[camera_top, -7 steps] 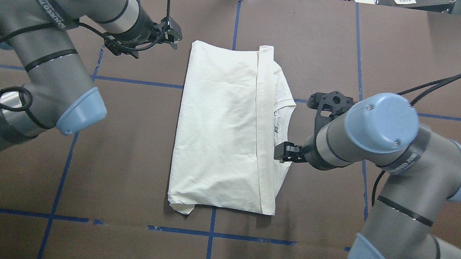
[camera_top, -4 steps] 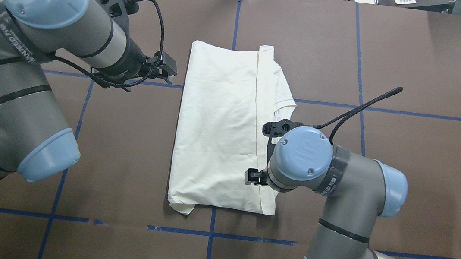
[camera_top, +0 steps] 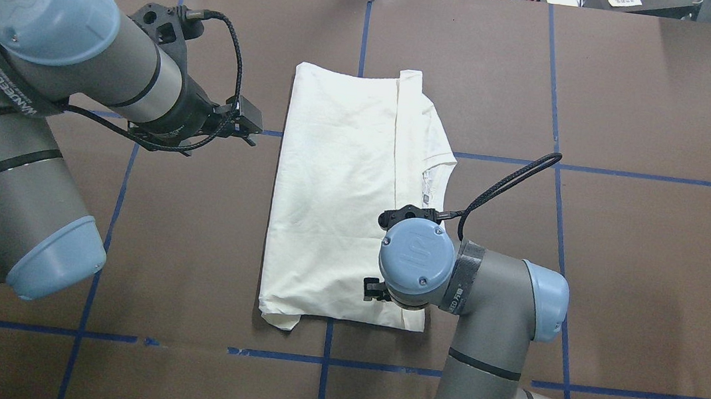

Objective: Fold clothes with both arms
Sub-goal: 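Move the right gripper to the shirt's collar edge while the left withdraws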

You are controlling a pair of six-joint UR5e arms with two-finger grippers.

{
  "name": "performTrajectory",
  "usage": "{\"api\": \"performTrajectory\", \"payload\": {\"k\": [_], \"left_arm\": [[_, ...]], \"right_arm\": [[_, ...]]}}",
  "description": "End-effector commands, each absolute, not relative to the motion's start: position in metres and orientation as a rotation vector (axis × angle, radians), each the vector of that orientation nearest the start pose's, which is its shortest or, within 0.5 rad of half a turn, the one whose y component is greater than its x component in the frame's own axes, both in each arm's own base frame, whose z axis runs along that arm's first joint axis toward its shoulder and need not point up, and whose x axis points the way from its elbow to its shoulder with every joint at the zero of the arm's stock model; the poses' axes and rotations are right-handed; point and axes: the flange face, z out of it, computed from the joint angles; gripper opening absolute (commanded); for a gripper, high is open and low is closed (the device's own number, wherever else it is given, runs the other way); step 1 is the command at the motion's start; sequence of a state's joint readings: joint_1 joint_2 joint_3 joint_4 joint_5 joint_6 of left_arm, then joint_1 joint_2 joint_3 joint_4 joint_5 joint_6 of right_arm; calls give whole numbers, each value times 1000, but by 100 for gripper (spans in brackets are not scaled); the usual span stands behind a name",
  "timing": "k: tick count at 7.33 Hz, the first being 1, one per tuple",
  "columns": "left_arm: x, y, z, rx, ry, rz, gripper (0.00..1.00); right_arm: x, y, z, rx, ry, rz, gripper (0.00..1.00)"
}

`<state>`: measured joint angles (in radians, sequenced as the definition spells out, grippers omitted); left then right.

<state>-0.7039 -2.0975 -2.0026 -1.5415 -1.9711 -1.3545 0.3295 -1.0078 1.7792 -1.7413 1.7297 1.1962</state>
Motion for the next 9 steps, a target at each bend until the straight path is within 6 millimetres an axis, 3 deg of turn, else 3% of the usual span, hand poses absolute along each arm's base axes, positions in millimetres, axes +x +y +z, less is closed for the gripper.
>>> {"api": "performTrajectory", "payload": {"k": [1,4,6,7,9], "left_arm": [[376,-442,184,72,988,-261,100],[377,-442,184,70,988,-262,100],[384,-435,180,63,995,-249,100],[386,-434,179,61,997,-247,100],[386,-432,175,59,1005,-251,100]], "right_arm": [[-573,-321,283,48,-575,-89,100],[-564,-331,294,40,-513,-105,100],[-549,-351,301,46,-484,-111,100],[-535,-363,313,50,-470,-116,100],[-506,-374,354,47,-419,-138,100]]}}
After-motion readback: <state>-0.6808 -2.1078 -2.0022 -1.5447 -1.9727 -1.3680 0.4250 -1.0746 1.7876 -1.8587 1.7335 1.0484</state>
